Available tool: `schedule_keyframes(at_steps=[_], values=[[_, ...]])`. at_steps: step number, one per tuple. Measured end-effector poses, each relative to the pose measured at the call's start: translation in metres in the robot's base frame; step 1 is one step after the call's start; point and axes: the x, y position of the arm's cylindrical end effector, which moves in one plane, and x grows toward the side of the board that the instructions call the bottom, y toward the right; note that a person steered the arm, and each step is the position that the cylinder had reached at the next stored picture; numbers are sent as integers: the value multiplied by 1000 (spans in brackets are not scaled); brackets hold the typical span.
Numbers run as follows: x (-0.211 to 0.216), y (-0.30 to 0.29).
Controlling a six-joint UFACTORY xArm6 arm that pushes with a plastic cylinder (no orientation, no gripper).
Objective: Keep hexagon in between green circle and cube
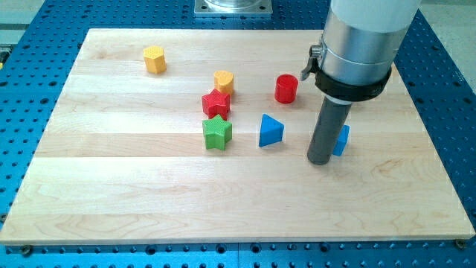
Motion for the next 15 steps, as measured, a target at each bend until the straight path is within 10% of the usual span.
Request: schedule_keyframes(at_steps=[9,12,15], values=[[31,85],[-137,144],[-108,115]])
